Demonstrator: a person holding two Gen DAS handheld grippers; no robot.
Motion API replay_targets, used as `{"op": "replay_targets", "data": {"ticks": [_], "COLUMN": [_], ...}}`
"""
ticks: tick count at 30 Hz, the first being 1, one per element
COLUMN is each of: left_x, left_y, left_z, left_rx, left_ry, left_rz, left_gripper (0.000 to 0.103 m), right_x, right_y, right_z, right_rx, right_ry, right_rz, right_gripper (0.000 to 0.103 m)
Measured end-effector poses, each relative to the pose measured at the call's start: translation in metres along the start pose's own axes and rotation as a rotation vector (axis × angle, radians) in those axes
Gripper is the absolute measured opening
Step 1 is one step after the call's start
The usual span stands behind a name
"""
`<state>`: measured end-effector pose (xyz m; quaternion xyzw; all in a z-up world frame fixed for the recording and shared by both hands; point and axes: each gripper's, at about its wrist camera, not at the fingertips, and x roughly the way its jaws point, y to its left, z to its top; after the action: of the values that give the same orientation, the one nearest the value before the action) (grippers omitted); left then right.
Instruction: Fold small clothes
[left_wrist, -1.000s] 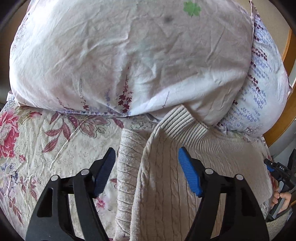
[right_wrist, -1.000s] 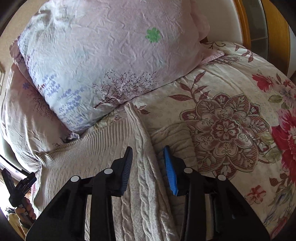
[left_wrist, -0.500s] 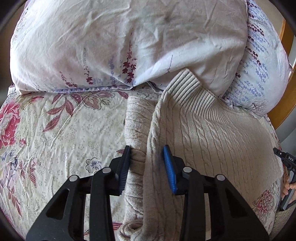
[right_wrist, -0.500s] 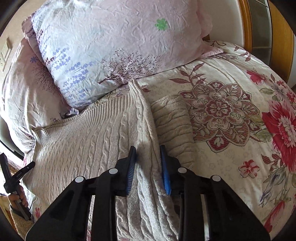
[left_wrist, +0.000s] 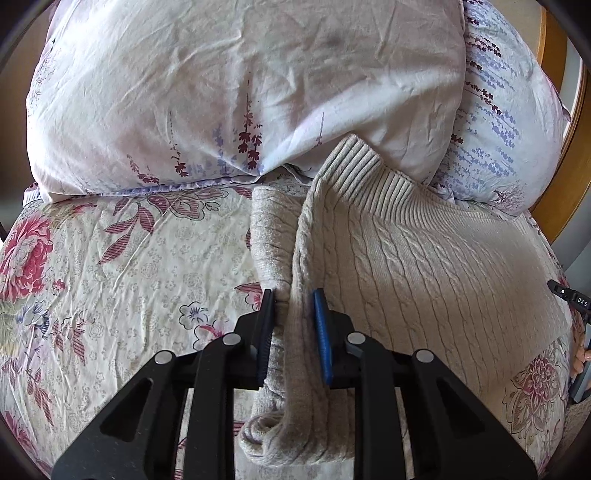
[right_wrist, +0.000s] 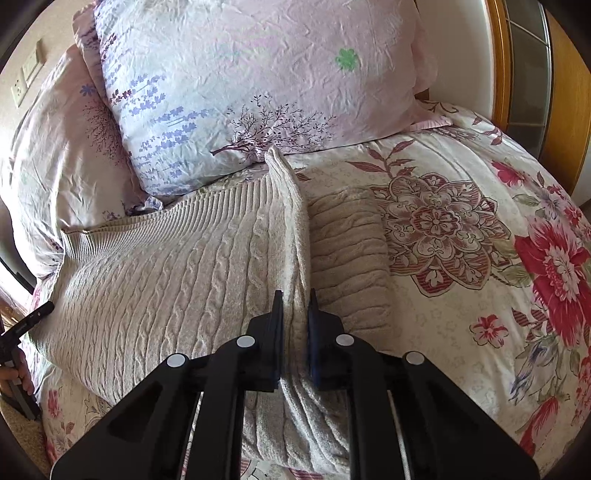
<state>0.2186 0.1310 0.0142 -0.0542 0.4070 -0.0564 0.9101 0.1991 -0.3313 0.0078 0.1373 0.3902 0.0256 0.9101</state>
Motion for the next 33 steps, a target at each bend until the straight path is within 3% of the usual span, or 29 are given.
{"op": "replay_targets", "data": {"ticks": [8,15,18,19,23,30,33], "left_x": [-0.006,-0.020,-0.028,-0.028,-0.029,-0.038,-0.044], "left_y": [-0.005,-0.010,-0.010,-0.010,-0.009,0.012,0.017], "left_z": [-0.002,-0.014,-0.020,-0.020,-0.020,-0.019,-0.022], "left_rx": [0.026,0.054,0.048,0.049,0.043,-0.073,-0.097], "left_ry": [-0.031,-0.048,-0.061,-0.055,-0.047,-0.080,-0.085], "left_rz": [0.010,0.028,0.007,0.000,-0.015,-0.131,-0.159], "left_gripper": [0.014,0.019,0.019,0.014,0.010,0.008,0.008], "right_x": [-0.001,-0.003,-0.004,-0.003,-0.004,-0.037,-0.046], "right_y": [0.000,-0.001,-0.001,-0.001,0.000,-0.022,-0.027], "right_z": [-0.001,-0.002,-0.003,-0.003,-0.004,-0.009,-0.016], "right_rx": [0.020,0.039,0.045,0.046,0.049,0.206,0.218], "right_ry": [-0.007,-0.004,0.000,0.001,-0.008,-0.076,-0.066], "right_rz": [-0.003,0.004,0.005,0.005,0.002,0.116,0.130], "right_gripper": [0.011,0.012,0.012,0.012,0.012,0.010,0.010]}}
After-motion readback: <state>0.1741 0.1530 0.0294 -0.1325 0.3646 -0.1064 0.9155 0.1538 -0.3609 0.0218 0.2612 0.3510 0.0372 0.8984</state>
